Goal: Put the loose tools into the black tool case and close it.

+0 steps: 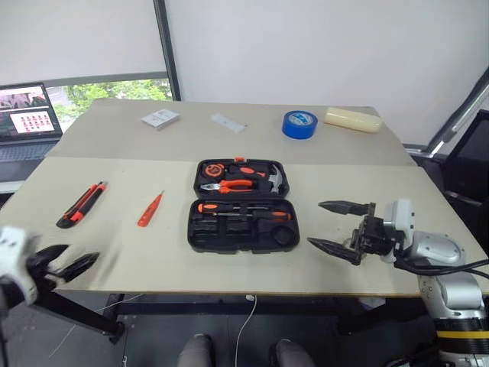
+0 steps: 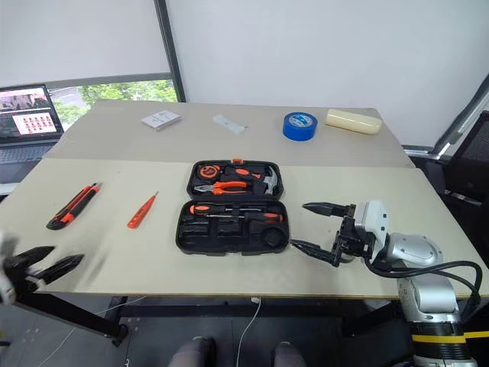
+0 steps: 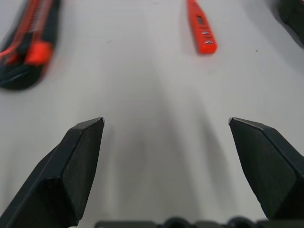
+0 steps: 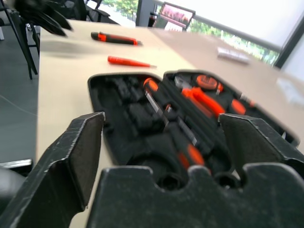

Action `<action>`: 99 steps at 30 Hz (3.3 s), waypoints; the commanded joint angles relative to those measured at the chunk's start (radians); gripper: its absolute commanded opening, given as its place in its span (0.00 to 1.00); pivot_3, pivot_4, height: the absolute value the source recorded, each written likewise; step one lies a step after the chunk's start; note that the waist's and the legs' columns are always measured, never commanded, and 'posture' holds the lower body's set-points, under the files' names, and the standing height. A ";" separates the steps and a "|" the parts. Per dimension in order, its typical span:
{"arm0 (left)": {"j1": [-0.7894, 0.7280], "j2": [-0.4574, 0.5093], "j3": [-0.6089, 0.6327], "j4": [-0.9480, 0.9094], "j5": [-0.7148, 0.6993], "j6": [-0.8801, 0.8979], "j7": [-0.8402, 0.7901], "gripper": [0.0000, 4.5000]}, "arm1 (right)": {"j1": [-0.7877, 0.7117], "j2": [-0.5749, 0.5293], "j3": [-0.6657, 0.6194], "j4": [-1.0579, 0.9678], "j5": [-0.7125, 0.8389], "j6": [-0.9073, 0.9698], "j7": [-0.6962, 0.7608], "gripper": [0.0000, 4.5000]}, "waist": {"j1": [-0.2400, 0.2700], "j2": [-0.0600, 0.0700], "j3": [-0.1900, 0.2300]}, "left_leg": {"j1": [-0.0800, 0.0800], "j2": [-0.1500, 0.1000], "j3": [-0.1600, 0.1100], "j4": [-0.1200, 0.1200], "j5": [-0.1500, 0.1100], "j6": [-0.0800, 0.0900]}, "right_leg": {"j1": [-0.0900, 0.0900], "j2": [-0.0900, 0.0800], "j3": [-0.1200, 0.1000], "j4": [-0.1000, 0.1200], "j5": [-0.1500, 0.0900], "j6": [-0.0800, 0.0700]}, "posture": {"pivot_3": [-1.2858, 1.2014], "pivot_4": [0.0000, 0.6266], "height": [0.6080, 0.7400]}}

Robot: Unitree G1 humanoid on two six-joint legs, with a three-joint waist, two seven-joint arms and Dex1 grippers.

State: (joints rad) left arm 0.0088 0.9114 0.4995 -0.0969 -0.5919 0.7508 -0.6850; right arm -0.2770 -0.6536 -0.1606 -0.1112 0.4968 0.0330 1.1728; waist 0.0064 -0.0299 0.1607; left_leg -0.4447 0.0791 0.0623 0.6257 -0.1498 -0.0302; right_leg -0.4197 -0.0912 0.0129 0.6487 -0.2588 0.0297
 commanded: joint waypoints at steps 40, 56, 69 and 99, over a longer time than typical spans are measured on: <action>-0.782 -0.227 -0.814 0.418 0.597 -0.725 -0.560 0.18 | 0.230 -0.127 -0.117 -0.229 0.047 0.088 -0.073 1.00 | 0.006 -0.004 0.001 | -0.001 -0.001 -0.004 0.004 0.005 0.007 | 0.012 0.005 0.004 -0.003 0.000 0.011 | 0.52 0.24 1.00; -0.802 -0.191 -0.892 0.407 0.759 -0.680 -0.612 0.18 | 0.292 -0.130 -0.141 -0.323 0.069 0.141 -0.143 1.00 | 0.005 -0.004 0.001 | 0.000 -0.002 -0.005 0.005 0.005 0.007 | 0.013 0.005 0.004 -0.004 0.000 0.011 | 0.52 0.24 1.00; -0.756 -0.229 -0.802 0.436 0.658 -0.706 -0.624 0.55 | 0.267 -0.134 -0.127 -0.314 0.072 0.155 -0.138 1.00 | -0.001 -0.004 0.001 | 0.003 -0.002 -0.005 0.004 0.005 0.007 | 0.015 0.005 0.004 -0.003 -0.001 0.012 | 0.52 0.24 1.00; -0.662 -0.375 -0.711 0.689 0.561 -0.892 -0.546 0.01 | 0.311 -0.109 -0.136 -0.302 0.080 0.148 -0.180 1.00 | 0.003 -0.003 0.000 | 0.004 -0.002 -0.005 0.006 0.004 0.008 | 0.017 0.006 0.004 -0.002 0.000 0.010 | 0.52 0.24 1.00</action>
State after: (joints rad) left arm -0.6921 0.5331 -0.1964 0.5600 -0.0668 -0.1258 -1.2459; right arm 0.0328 -0.7696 -0.2647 -0.3972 0.5632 0.1854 1.0064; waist 0.0096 -0.0331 0.1608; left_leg -0.4401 0.0774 0.0570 0.6322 -0.1455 -0.0223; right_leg -0.4022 -0.0856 0.0170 0.6466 -0.2586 0.0403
